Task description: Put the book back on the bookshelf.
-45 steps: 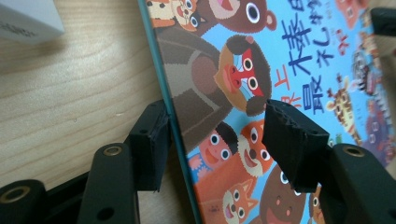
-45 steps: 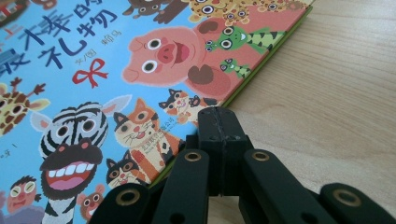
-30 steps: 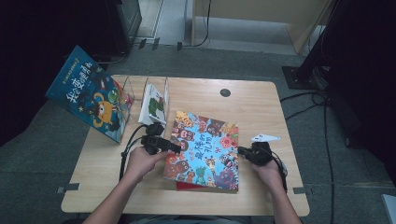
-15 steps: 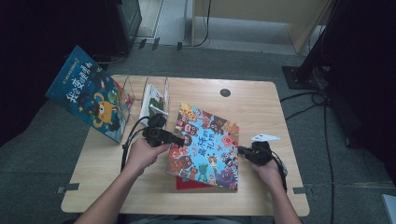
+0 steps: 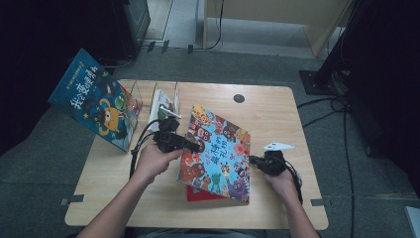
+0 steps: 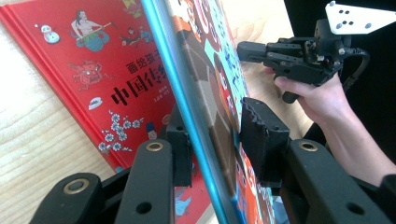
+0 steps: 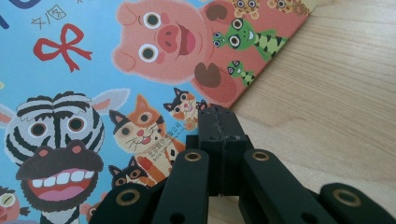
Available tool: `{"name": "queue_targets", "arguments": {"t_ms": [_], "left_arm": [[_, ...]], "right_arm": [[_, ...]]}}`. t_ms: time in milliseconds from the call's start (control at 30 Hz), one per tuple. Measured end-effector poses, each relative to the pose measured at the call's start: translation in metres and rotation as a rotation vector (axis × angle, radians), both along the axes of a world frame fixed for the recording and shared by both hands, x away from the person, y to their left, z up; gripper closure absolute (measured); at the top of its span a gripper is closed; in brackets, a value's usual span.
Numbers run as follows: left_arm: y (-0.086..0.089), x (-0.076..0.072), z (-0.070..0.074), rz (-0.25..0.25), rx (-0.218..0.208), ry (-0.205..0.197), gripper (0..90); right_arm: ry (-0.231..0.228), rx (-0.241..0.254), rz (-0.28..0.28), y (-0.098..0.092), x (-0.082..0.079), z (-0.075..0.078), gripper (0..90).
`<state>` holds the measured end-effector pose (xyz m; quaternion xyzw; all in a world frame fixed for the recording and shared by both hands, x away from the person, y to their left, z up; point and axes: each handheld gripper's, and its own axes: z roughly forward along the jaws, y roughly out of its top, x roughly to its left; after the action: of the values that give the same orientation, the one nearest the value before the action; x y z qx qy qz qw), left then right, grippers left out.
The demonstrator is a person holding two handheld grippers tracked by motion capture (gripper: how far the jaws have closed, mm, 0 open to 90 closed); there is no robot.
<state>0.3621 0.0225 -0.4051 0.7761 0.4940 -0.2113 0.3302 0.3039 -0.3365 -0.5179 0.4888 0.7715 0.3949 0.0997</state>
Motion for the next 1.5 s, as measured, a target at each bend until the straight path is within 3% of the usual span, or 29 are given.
{"name": "queue_targets", "arguments": {"t_ms": [167,333,433,567,800,933,1033,1200,1433,1500], "left_arm": [[-0.008,0.002,-0.002,-0.024,-0.003,0.011,68.0],[-0.007,0.006,0.001,-0.027,-0.075,0.045,74.0],[-0.012,0.008,0.009,-0.045,-0.049,0.031,74.8],[-0.018,0.013,0.014,-0.055,-0.036,0.045,75.3],[-0.019,0.021,0.026,-0.054,-0.052,0.105,79.1],[-0.019,0.024,0.044,-0.064,-0.047,0.073,81.3],[-0.021,0.024,0.053,-0.096,0.004,0.052,81.8],[-0.019,0.021,0.061,-0.128,0.042,0.043,81.8],[-0.008,0.017,0.071,-0.111,0.070,0.013,81.7],[-0.002,0.015,0.074,-0.109,0.074,0.001,81.6]], "right_arm": [[-0.006,-0.005,0.019,0.006,0.001,0.000,90.0],[-0.007,-0.008,0.034,0.007,0.001,0.000,90.0],[-0.013,-0.020,0.039,0.005,0.001,0.001,84.6],[-0.013,0.003,0.036,-0.001,0.001,0.003,80.3],[-0.049,0.030,0.000,-0.012,-0.001,0.008,78.3],[-0.063,0.033,-0.009,-0.015,-0.002,0.010,78.4],[-0.066,0.038,-0.017,-0.017,-0.002,0.011,78.4],[-0.068,0.038,-0.010,-0.016,-0.002,0.011,78.3],[-0.080,0.037,0.009,-0.011,-0.001,0.010,75.8],[-0.095,0.034,0.014,-0.009,0.000,0.010,70.9]]}}
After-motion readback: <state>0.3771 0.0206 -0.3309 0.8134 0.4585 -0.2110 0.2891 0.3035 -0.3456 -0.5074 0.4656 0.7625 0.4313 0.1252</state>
